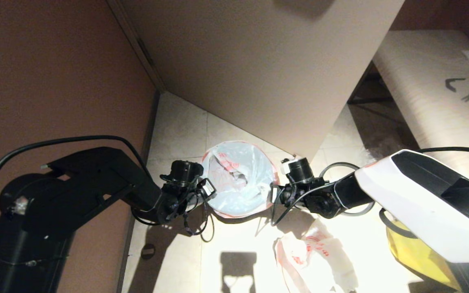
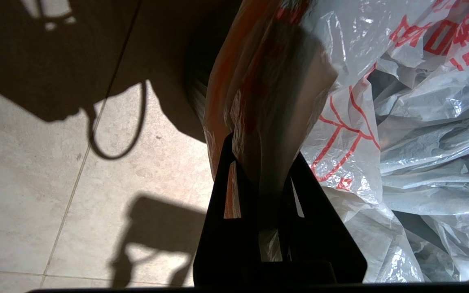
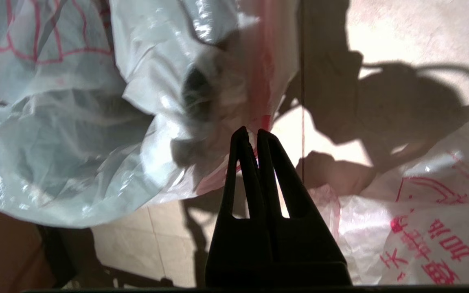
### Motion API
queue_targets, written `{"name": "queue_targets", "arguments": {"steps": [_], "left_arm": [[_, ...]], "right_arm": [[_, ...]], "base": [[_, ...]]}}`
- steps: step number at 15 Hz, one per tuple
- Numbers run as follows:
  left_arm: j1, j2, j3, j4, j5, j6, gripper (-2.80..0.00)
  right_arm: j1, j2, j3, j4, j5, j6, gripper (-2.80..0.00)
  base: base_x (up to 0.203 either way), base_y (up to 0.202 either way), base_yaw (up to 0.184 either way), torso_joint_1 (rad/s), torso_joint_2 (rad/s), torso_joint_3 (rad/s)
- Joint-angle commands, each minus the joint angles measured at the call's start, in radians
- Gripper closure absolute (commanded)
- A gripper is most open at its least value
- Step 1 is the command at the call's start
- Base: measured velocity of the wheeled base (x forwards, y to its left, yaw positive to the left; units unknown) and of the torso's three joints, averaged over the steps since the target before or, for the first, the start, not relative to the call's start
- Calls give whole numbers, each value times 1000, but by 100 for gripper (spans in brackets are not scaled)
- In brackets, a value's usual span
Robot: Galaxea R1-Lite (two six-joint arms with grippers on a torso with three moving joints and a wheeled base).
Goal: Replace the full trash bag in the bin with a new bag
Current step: Put the new garbage bag on the trash can
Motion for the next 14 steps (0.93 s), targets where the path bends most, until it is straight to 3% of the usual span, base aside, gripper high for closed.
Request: {"name": "queue_targets", "arguments": {"steps": [1, 4, 9, 11, 12, 14], "left_arm": [[0, 0, -2, -2, 1, -3, 0], [-3, -14, 2, 13, -5, 5, 0], [-7, -26, -51, 163, -9, 11, 0], [-8, -25, -57, 181, -9, 12, 0], [-8, -24, -55, 185, -9, 21, -280], [-22, -37, -37, 194, -18, 30, -280]], "right_arm": [[0, 31, 0, -28, 0, 1, 0], [0, 38, 4, -39, -1, -7, 0], [5, -176, 188, -44, -11, -5, 0], [5, -193, 205, -44, -13, -5, 0], [6, -194, 202, -44, -13, -6, 0], [13, -199, 195, -44, -15, -7, 0]], "base": [[0, 0, 0, 0, 0, 0], [0, 0, 0, 0, 0, 0], [0, 0, 0, 0, 0, 0], [0, 0, 0, 0, 0, 0], [0, 0, 0, 0, 0, 0], [0, 0, 0, 0, 0, 0]]}}
